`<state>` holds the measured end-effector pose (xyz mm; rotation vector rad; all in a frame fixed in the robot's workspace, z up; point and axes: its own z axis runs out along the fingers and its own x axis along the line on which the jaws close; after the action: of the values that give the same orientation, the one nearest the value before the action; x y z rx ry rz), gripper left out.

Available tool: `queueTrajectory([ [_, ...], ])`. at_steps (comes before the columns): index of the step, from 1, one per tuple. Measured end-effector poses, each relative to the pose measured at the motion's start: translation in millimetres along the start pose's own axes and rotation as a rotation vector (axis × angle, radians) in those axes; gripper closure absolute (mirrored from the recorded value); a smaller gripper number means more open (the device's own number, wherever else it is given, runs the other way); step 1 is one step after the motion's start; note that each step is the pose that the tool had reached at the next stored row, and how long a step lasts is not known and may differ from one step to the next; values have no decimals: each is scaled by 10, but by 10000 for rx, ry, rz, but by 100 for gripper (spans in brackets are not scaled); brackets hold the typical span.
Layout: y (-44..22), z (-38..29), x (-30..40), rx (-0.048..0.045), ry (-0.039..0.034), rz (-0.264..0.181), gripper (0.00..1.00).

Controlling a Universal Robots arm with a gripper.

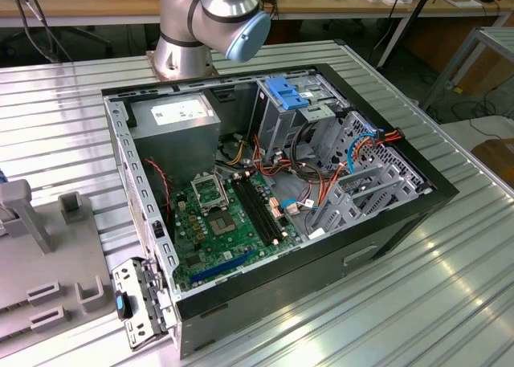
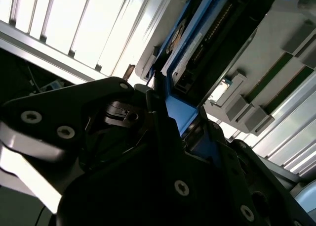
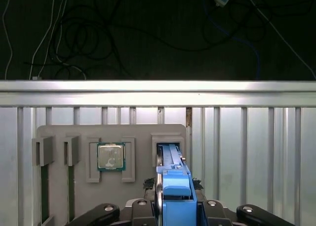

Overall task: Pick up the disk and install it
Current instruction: 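Pick up the disk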

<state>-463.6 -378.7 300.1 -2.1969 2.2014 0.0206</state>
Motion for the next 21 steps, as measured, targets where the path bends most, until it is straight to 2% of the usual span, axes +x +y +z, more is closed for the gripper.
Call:
queueTrajectory([
  [15,0,-21,-1,-2,1,1,63],
  [21,-2,-103,-3,0,0,0,63],
])
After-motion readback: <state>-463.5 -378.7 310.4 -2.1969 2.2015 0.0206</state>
